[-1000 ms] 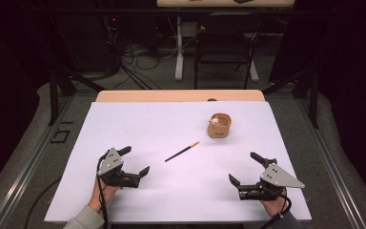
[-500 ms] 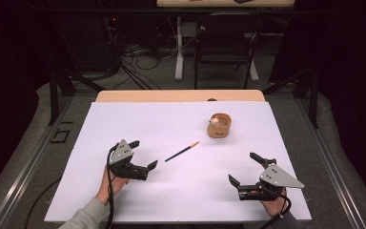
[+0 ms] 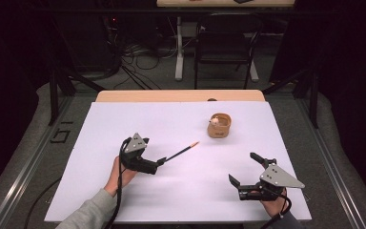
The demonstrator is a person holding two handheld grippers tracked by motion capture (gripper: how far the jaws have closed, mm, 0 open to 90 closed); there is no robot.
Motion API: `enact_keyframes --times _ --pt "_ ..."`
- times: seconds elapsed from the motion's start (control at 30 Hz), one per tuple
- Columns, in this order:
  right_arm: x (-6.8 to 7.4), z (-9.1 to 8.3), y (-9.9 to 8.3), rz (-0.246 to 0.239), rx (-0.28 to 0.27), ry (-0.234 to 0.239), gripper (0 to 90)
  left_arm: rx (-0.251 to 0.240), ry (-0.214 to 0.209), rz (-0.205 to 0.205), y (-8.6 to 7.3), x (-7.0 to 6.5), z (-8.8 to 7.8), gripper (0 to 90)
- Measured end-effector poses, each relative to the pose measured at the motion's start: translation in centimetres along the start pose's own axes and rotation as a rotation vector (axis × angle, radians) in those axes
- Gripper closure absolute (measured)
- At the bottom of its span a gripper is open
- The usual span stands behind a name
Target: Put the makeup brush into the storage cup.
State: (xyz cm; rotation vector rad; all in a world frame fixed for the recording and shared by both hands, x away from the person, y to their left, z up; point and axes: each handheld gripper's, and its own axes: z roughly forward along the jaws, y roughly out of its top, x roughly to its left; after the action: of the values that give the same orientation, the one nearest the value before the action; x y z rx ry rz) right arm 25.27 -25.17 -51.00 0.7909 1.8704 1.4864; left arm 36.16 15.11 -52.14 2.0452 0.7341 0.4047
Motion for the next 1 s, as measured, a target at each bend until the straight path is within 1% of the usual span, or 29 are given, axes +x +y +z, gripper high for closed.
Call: enact_keyframes --times 0.03,0.07,0.13,0.17,0.23,0.3,0.33,0.4,0.43,0.53,0.57,0.6,0.63,0.8,0.87,0.93,1.0 --pt "0.0 0.0 0.0 0.0 0.001 0.001 0.0 0.012 0.0 0.0 0.1 0.0 0.1 1.3" --pt "0.0 0.0 0.0 0.0 0.001 0.001 0.0 0.012 0.0 0.0 0.1 0.0 0.1 1.5" --pt "0.0 0.0 0.0 0.001 0.002 0.003 0.0 0.039 -0.004 -0.012 0.3 0.1 0.6 1.6" --pt "0.0 0.0 0.0 0.002 -0.008 0.004 0.0 0.056 -0.006 -0.011 0.5 0.2 0.8 1.5" --pt "-0.1 0.0 0.0 0.001 -0.006 0.002 0.0 0.078 -0.007 -0.018 0.8 0.3 1.1 1.3" --pt "-0.1 0.1 -0.1 0.004 -0.005 0.004 0.0 0.117 -0.009 -0.02 1.3 0.4 1.5 0.5" --pt "-0.1 0.1 -0.1 0.004 -0.005 0.004 0.0 0.117 -0.009 -0.02 1.3 0.4 1.5 0.4" --pt "0.0 0.0 0.0 0.0 0.003 0.006 0.0 0.162 -0.02 -0.02 2.0 0.5 1.8 0.4" --pt "0.0 0.0 0.0 0.0 0.003 0.006 0.0 0.162 -0.02 -0.02 2.0 0.5 1.8 0.4" --pt "0.0 0.0 0.0 0.002 0.004 0.008 0.0 0.209 -0.033 -0.008 2.8 0.4 2.3 0.4" --pt "0.0 0.1 0.0 0.003 0.005 0.01 0.0 0.24 -0.037 0.005 3.1 0.4 2.6 0.3" --pt "0.0 0.1 0.0 0.003 0.005 0.01 0.0 0.24 -0.037 0.005 3.1 0.4 2.6 0.3" --pt "0.0 0.1 -0.1 0.005 0.007 0.013 0.0 0.27 -0.042 0.009 3.5 0.5 2.9 0.3" --pt "0.0 0.1 0.0 0.003 0.015 0.018 0.0 0.328 -0.041 0.022 4.2 0.7 3.8 0.3" --pt "0.0 0.0 0.0 0.003 0.015 0.019 0.0 0.337 -0.044 0.023 4.4 0.7 4.0 0.3" --pt "-0.1 0.0 -0.1 0.004 0.015 0.019 0.0 0.356 -0.041 0.027 4.7 0.8 4.3 0.2" --pt "0.0 0.1 -0.1 0.004 0.016 0.02 0.0 0.373 -0.047 0.017 5.1 1.1 4.8 0.3"
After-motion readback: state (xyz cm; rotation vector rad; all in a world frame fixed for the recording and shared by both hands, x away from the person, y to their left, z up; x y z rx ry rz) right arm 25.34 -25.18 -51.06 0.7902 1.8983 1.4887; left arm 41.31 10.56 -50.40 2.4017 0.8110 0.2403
